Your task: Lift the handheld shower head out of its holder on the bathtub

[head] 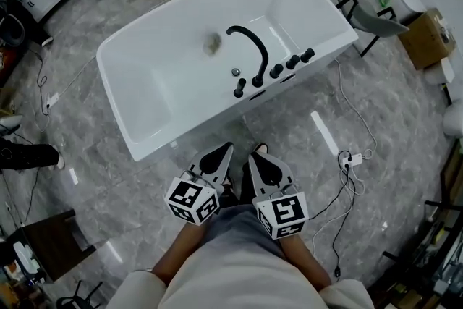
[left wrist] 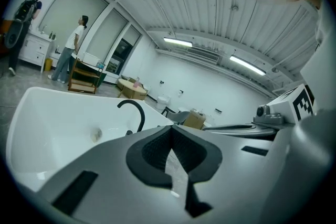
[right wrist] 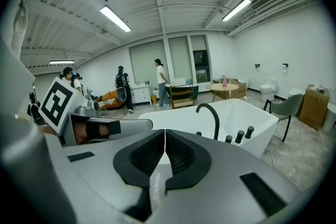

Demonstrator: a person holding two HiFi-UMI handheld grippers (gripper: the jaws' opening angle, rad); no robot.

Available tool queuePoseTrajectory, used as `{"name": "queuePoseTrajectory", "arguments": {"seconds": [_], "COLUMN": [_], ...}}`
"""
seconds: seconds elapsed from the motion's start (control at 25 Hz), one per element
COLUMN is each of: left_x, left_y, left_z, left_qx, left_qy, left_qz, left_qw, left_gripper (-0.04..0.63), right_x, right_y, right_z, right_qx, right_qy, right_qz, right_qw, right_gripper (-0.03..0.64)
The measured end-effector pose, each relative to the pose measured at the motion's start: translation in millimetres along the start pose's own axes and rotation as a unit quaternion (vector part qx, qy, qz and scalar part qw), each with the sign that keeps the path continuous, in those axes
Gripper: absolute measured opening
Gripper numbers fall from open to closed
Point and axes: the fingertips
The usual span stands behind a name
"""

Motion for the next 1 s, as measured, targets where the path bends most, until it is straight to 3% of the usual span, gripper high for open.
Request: {"name": "queuePoseTrajectory", "arguments": {"seconds": [0.28,0.72,1.0], "left_x": [-9,-7,-28], "left_y": [-1,31,72], "left_z": [-61,-169,-171], "left_qx": [-0.009,0.028,0.090], "left_qy": [0.015,0.053,0.121], "left_qz": [-0.003,-0.030,-0.095], "left_qw": [0.9998,0.9978,0.9840], "left_gripper": [0.005,0.005,0.005], "right_x": [48,144,166], "right_y": [5,61,83], "right_z": [-35,-82,-104], "right_qx": [-0.012,0.017,0.043], "right_qy": [0.027,0.084,0.108], "right_qz": [-0.011,0.001,0.001], "right_qw": [1.000,0.996,0.993], "right_gripper": [0.020,0.020,0.020]}}
Point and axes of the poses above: the fingertips, and each gripper's own axes: z backward along the fingers, x to its right, y out of its top, and after that the axes turned 13 degrees about x, right-handed
